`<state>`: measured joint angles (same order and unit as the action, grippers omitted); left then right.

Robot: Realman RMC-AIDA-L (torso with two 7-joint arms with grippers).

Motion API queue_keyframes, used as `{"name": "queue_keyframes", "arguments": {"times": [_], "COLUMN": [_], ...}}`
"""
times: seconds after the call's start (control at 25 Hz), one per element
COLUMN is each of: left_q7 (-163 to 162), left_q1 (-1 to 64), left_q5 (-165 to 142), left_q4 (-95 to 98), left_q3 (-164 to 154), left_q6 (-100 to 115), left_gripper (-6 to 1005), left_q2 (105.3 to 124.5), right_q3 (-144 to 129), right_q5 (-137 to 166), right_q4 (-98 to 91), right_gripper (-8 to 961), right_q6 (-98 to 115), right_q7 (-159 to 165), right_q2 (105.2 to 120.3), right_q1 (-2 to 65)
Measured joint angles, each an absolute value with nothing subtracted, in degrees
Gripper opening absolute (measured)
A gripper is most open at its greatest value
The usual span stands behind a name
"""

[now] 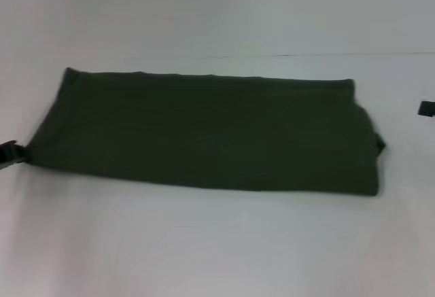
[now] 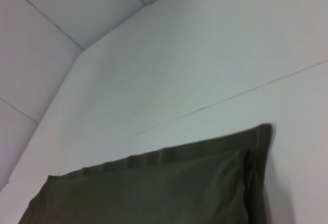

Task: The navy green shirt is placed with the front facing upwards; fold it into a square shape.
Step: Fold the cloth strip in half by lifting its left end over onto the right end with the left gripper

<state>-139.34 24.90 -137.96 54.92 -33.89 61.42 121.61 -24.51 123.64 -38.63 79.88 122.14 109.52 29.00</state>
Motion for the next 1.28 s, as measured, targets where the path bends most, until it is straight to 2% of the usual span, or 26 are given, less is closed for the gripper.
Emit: {"name": "queue_keyframes", "arguments": {"times": [0.24, 0.56, 0.76, 1.0, 1.16, 1.28], "left_q7": [-138.12, -135.72, -135.57, -132.27, -129.55, -126.33], "left_q1": [21.15, 18.34, 18.57, 23.61, 30.42, 35.47], "left_q5": [-137.55, -138.08, -134.02, -117.96, -109.14, -103.48], "left_q4": [57.42, 61.95, 64.68, 63.43, 58.63, 50.54], "left_q3": [-29.44, -20.04, -19.24, -23.83, -34.34, -43.34], "left_q6": [62.86, 67.01, 72.03, 81.45, 81.71, 78.84], "left_gripper": [30, 29, 30, 30, 29, 29], "left_q2": [121.12, 120.24, 120.71, 122.27, 124.00, 124.41], "right_q3": [-24.47, -25.03, -24.76, -23.69, -23.42, -23.34], "right_q5": [123.57, 123.55, 123.55, 123.00, 120.11, 118.71], "right_q4": [-38.34, -37.71, -37.64, -37.14, -37.10, -37.11], "right_gripper": [857, 857, 857, 856, 856, 856], "right_q6": [79.44, 78.67, 78.80, 79.05, 79.67, 81.28], "right_q7": [121.94, 121.80, 121.12, 119.09, 117.76, 116.76], "right_q2": [110.47, 110.54, 110.58, 110.62, 110.60, 110.11], "right_q1": [30.85, 32.48, 31.99, 30.53, 28.81, 27.71]}}
